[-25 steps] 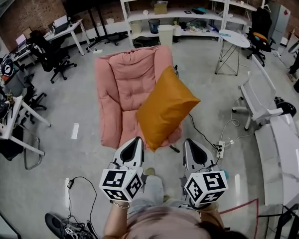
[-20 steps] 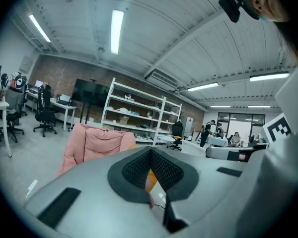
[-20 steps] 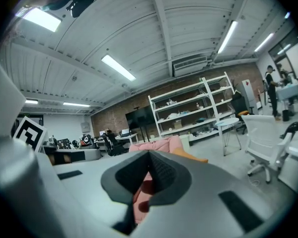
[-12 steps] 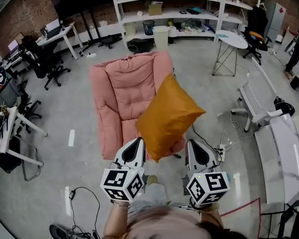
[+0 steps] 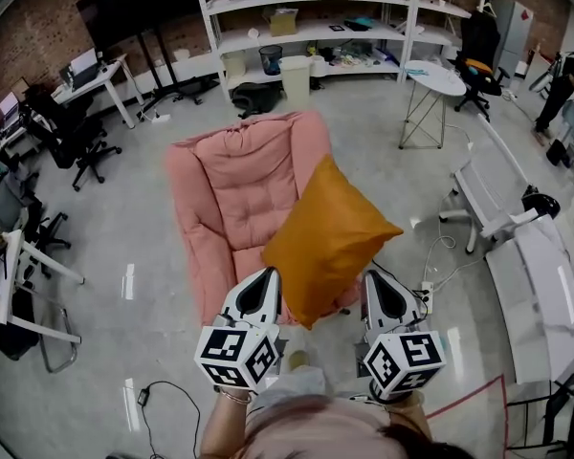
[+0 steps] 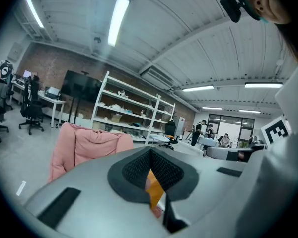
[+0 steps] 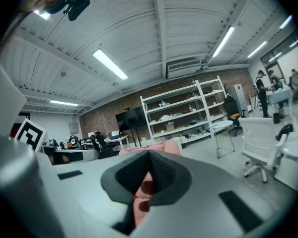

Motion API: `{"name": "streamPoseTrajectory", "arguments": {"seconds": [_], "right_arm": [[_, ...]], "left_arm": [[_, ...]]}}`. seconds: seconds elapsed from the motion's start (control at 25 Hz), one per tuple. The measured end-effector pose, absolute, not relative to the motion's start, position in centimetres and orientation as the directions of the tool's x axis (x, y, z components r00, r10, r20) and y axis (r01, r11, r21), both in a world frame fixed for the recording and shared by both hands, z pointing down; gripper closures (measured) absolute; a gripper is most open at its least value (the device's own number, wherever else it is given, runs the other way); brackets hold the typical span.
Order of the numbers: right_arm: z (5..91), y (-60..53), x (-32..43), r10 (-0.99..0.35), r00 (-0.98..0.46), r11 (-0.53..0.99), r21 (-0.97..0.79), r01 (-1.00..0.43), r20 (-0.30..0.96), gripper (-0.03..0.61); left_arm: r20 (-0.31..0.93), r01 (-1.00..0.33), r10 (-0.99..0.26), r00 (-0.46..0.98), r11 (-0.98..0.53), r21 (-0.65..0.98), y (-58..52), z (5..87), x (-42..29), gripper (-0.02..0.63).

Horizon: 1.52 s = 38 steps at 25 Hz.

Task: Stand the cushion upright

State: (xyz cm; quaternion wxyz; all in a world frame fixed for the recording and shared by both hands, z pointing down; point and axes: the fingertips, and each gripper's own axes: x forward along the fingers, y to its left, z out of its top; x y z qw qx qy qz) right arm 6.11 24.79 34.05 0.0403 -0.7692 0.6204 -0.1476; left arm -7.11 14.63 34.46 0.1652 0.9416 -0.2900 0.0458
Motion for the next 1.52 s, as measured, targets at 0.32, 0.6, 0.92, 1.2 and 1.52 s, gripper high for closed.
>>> {"name": "streamPoseTrajectory", "arguments": {"seconds": [0.32,0.6,0.92,1.2,1.52], "right_arm": [[34.7,22.1,6.2,-0.954,0.230,-0.276,-0.260,-0.925,0.192,0.565],[35.2,20.9,6.7,-0.947,0.265,-0.308,-0.275,-0.911,0.182,0.565],[36.3,20.8,8.5,-0.926,0.319,-0.367,-0.285,-0.886,0.201,0.563],[37.8,20.3,10.9,-0.908,0.359,-0.411,-0.288,-0.865,0.218,0.563],[38.6,18.7,14.6,-0.885,0.404,-0.459,-0.288,-0.841,0.231,0.561]], "left_arm": [[0.179,-0.521,-0.489,0.854,-0.804,0.287,11.8,34.9,-6.8,0.621],[0.194,-0.495,-0.456,0.869,-0.823,0.281,9.6,36.1,-6.7,0.621],[0.198,-0.466,-0.424,0.884,-0.839,0.282,8.3,36.9,-5.6,0.621],[0.202,-0.458,-0.415,0.887,-0.843,0.281,6.2,37.9,-4.3,0.621],[0.211,-0.430,-0.381,0.900,-0.856,0.286,2.5,38.4,-0.6,0.621]]}}
